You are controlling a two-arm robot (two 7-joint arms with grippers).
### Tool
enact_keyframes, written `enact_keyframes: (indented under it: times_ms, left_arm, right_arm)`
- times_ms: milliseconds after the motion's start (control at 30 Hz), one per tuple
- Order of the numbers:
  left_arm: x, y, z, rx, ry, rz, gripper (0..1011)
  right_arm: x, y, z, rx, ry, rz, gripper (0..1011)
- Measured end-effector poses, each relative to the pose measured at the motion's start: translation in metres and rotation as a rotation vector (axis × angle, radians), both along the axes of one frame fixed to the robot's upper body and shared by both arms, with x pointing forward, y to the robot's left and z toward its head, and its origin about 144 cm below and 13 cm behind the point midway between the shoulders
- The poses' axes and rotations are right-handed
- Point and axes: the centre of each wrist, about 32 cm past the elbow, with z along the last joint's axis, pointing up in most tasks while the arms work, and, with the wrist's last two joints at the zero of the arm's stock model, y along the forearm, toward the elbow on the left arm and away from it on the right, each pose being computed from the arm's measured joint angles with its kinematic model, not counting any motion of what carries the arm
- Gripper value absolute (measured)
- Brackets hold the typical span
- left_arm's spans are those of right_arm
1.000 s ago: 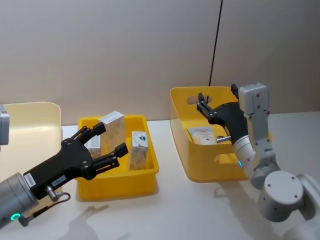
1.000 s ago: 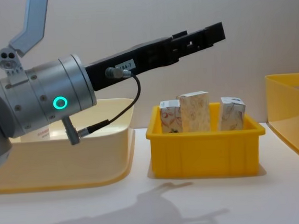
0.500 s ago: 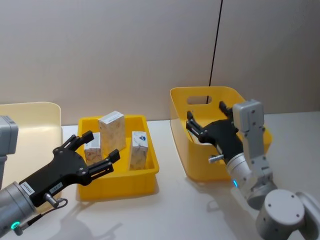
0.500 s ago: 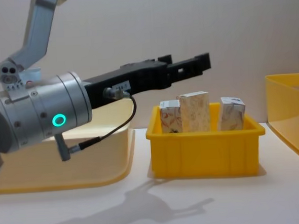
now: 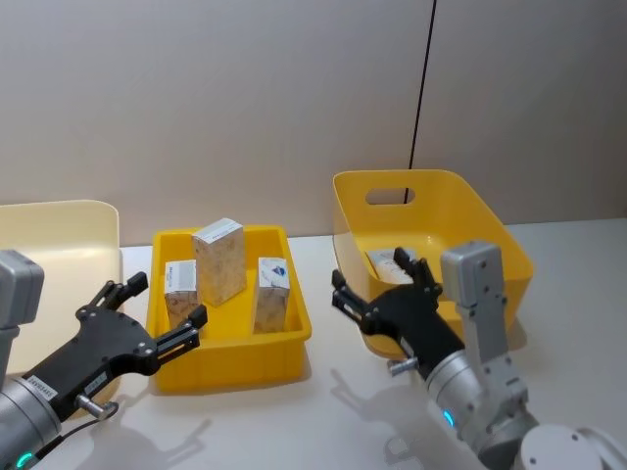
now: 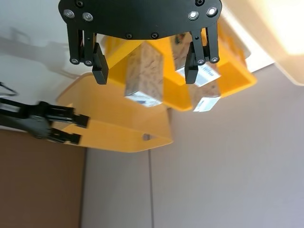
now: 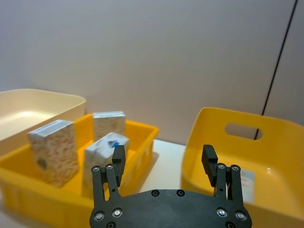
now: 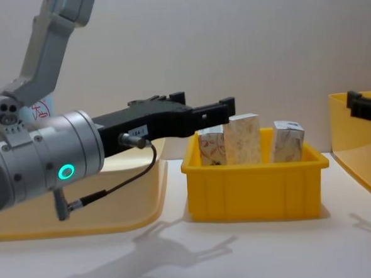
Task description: Bimanual collaborative sorting of washing and personal care products
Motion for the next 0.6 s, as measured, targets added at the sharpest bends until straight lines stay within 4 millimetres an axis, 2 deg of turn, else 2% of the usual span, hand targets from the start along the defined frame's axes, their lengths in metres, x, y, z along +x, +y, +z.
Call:
enact_keyframes:
  times_ms: [333, 600]
  left_arm:
    - [-0.012, 0.001, -0.005, 0.06, -0.016, 0.127, 1004]
    - [-0.023, 0.002, -0.009, 0.107, -0.038, 0.234, 1003]
  right_arm:
    - [-0.028, 0.014, -0.005, 0.047, 0.062, 0.083, 1001]
    - [-0.034, 0.017, -0.006, 0.058, 0.075, 0.101, 1001]
